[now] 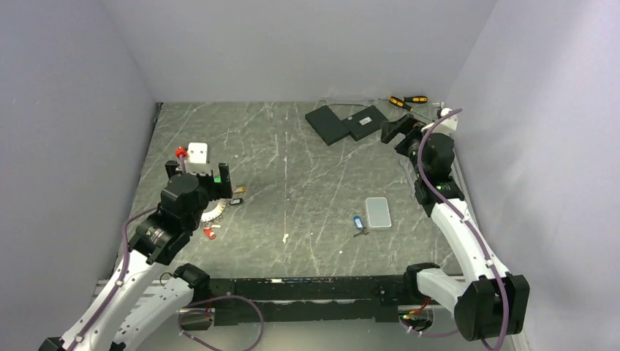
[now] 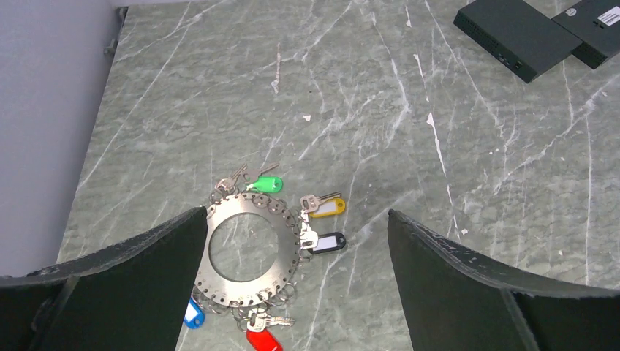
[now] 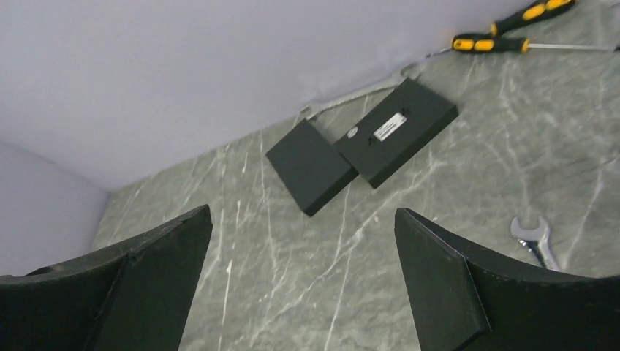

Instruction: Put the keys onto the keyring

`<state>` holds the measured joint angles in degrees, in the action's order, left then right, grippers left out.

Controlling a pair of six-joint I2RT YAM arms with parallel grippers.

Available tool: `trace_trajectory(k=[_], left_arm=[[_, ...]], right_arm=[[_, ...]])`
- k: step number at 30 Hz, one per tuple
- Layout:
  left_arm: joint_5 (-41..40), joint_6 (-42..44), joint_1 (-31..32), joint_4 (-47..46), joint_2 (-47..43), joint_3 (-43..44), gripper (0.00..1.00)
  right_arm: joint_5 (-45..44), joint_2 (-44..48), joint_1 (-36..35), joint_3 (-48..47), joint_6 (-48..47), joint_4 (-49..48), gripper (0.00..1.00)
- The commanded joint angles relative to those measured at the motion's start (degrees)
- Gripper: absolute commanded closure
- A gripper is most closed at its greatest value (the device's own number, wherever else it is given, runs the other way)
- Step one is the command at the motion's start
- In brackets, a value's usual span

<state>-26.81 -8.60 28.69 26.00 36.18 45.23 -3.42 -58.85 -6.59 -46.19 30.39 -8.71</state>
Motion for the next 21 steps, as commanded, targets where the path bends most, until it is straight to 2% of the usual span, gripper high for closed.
trace_trajectory(k=[1, 4, 7, 10, 16, 21], left_arm=[[-0.53, 0.65, -0.32, -1.3, -1.05, 0.61, 0.03], [-0.42, 0.69, -0.34, -1.51, -1.46, 0.47, 0.03], [-0.14, 0.61, -0.3, -1.32, -1.31, 0.71, 0.03], [-0.1, 0.52, -0.3, -1.23, -1.45, 0.73, 0.03], [-0.68, 0.6, -0.3, -1.16, -1.68, 0.71, 0.03], [-1.61, 0.76, -0.3, -1.11, -2.46, 0.57, 0.03]], right_arm=[[7.34, 0.4, 0.0, 1.43, 2.75, -3.76, 0.0], [11.75, -1.0, -1.02, 2.39, 4.96, -6.87, 0.0], [10.66, -4.11, -4.73, -0.3, 3.28, -3.99, 0.0], [8.56, -6.75, -9.39, -2.87, 2.08, -1.51, 0.0], [7.7, -14.03, -22.39, -4.7, 3.09, -5.12, 0.0], [7.12, -22.47, -29.4, -9.31, 3.09, -4.85, 0.0]])
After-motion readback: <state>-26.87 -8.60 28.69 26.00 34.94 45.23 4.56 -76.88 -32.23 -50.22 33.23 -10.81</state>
